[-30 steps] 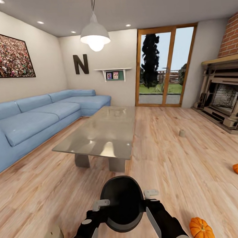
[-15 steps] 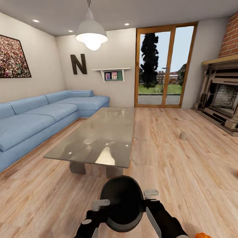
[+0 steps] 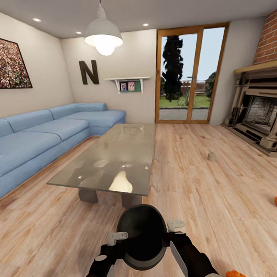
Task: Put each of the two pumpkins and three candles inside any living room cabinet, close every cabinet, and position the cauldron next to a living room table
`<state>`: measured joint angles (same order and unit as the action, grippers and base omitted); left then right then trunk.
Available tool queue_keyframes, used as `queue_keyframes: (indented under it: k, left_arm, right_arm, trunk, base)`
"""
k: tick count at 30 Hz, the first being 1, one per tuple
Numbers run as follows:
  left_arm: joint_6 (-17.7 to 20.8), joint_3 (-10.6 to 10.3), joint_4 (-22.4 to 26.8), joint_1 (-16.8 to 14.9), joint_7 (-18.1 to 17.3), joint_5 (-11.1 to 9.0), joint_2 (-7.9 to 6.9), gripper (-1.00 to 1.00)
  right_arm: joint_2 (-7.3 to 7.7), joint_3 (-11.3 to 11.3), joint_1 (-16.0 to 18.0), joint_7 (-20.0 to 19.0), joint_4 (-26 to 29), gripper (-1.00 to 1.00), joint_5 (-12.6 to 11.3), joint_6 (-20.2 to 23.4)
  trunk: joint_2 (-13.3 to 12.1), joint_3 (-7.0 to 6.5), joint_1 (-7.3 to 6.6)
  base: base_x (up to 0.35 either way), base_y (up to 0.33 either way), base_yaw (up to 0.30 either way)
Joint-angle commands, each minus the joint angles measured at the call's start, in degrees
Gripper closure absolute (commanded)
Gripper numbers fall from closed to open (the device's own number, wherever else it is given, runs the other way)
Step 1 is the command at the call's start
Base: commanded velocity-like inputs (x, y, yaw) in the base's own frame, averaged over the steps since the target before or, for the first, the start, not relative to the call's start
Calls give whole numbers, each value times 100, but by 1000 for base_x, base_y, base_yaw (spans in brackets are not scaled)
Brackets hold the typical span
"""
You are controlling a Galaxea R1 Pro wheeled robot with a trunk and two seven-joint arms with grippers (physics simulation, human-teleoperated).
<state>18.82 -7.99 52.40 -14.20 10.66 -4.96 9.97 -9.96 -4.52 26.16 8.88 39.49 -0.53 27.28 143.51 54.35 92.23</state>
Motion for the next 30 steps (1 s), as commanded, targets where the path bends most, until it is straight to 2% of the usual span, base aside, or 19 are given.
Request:
queue_keyframes:
  k: [1, 19, 30]
  left_arm:
    - [-10, -1, 7, -3, -310, -313, 3, 100]
    - [-10, -1, 7, -3, -310, -314, 3, 100]
    - [1, -1, 7, -3, -303, -316, 3, 100]
  right_arm:
    - [-4, 4, 3, -35, 15, 100, -142, -21]
    - [-4, -4, 3, -31, 15, 100, -210, -21]
    - [-4, -3, 3, -27, 15, 100, -210, -21]
  trunk:
    - [3, 22, 1]
    - [27, 420, 48]
    - [27, 420, 48]
  base:
    - [0, 0, 0]
    - [0, 0, 0]
    - [48, 10, 0]
